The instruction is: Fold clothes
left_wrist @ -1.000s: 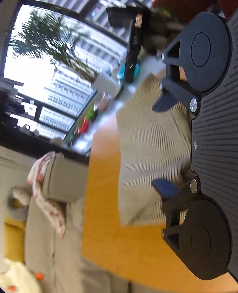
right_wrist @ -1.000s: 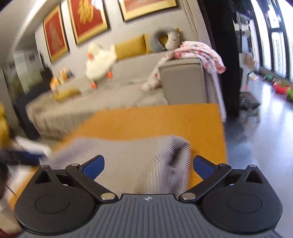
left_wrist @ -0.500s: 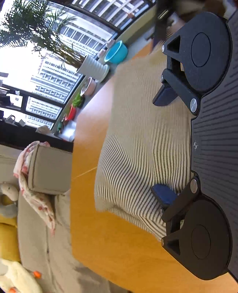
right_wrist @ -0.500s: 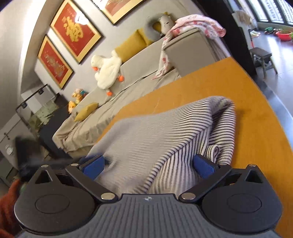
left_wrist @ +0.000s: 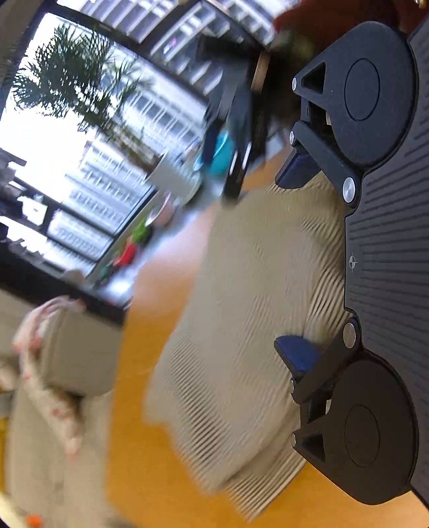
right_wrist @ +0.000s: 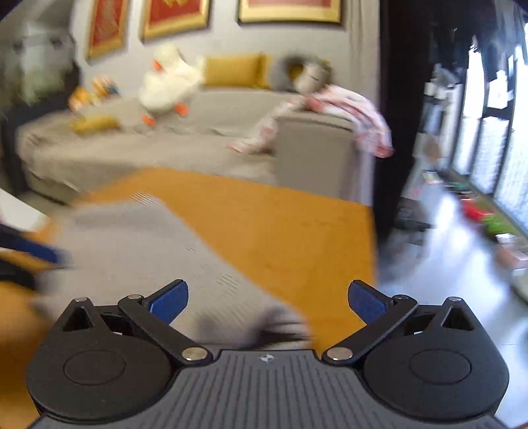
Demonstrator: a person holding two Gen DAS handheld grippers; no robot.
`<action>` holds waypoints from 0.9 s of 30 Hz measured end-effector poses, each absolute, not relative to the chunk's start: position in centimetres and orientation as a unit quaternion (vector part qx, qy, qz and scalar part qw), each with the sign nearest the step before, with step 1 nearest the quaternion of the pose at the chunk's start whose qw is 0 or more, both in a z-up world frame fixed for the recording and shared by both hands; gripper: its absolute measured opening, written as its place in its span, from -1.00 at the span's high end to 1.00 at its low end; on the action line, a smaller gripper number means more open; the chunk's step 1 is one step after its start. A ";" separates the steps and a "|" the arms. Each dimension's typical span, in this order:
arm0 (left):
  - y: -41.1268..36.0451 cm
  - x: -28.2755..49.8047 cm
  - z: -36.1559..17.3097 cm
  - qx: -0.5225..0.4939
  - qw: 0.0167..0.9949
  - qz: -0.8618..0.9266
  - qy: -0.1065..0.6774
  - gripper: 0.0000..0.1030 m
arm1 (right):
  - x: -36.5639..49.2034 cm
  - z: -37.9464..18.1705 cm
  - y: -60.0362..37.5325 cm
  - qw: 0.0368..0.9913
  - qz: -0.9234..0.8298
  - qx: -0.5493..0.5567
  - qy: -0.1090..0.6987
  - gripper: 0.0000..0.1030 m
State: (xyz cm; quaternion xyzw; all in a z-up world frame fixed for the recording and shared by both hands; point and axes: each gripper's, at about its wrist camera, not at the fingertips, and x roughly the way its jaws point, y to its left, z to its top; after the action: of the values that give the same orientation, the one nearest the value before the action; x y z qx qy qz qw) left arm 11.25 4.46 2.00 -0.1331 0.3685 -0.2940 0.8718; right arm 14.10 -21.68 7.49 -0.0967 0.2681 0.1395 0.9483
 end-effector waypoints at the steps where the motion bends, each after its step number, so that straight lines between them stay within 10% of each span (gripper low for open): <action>1: 4.2 11.4 1.5 -0.128 0.869 -0.290 0.379 -0.92 | 14.8 6.6 -21.3 0.943 0.130 -0.117 0.283 -1.00; 16: 5.6 18.8 0.5 -0.071 0.898 -0.242 0.360 -0.92 | 5.0 4.2 -15.1 0.928 0.209 -0.076 0.300 -1.00; 27: 6.7 8.8 1.3 0.068 0.909 -0.214 0.351 -0.95 | 6.0 6.2 -17.1 0.922 0.232 -0.051 0.305 -1.00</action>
State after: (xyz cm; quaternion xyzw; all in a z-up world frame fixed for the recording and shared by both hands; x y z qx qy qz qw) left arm 8.84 6.66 1.25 0.0681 0.3508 -0.2137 0.9092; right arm 6.02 -17.06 6.24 -0.0506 0.3054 0.2318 0.9222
